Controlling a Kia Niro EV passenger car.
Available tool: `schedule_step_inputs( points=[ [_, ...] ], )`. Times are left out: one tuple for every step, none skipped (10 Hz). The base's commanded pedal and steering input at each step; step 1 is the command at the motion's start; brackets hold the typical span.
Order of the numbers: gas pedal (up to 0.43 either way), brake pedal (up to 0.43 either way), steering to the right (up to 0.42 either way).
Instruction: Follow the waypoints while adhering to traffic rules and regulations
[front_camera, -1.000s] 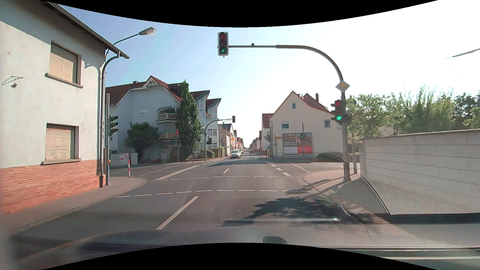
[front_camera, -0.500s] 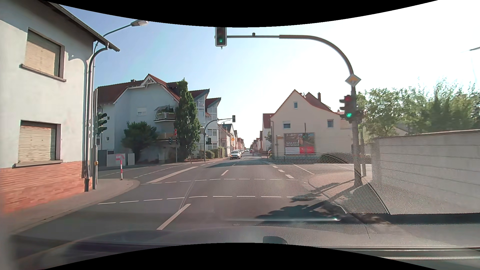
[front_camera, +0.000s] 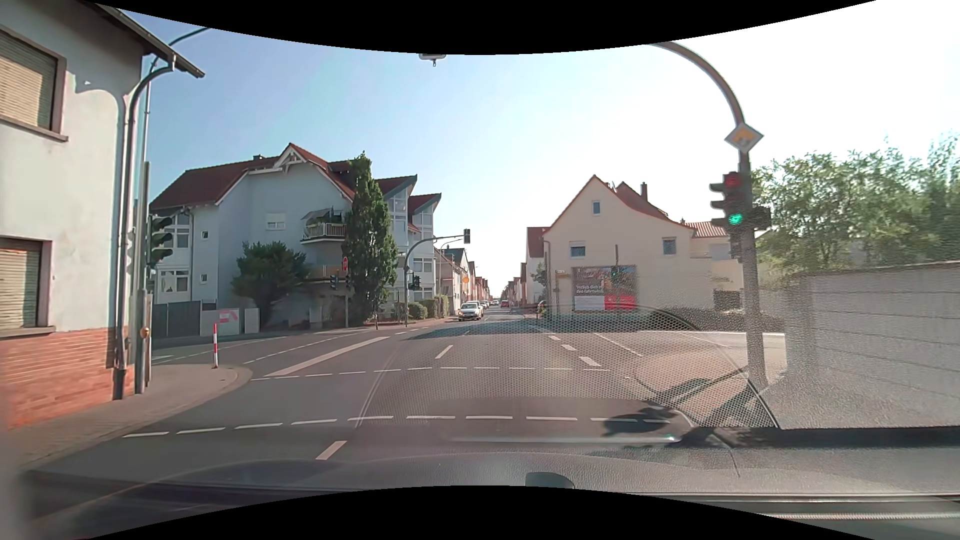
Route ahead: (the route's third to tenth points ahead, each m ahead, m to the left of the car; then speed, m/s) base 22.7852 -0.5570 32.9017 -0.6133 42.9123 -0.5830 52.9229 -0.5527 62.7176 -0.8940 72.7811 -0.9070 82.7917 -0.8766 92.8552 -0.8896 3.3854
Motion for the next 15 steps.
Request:
schedule_step_inputs(
  points=[
    [0.350, 0.000, -0.009],
    [0.350, 0.000, -0.009],
    [0.350, 0.000, -0.009],
    [0.350, 0.000, -0.009],
    [0.350, 0.000, -0.008],
    [0.350, 0.000, -0.008],
    [0.350, 0.000, -0.008],
    [0.350, 0.000, -0.008],
    [0.350, 0.000, -0.008],
    [0.350, 0.000, -0.008],
    [0.350, 0.000, -0.008],
    [0.350, 0.000, -0.008],
    [0.350, 0.000, -0.007],
    [0.350, 0.000, -0.007],
    [0.350, 0.000, -0.007]
  ],
)
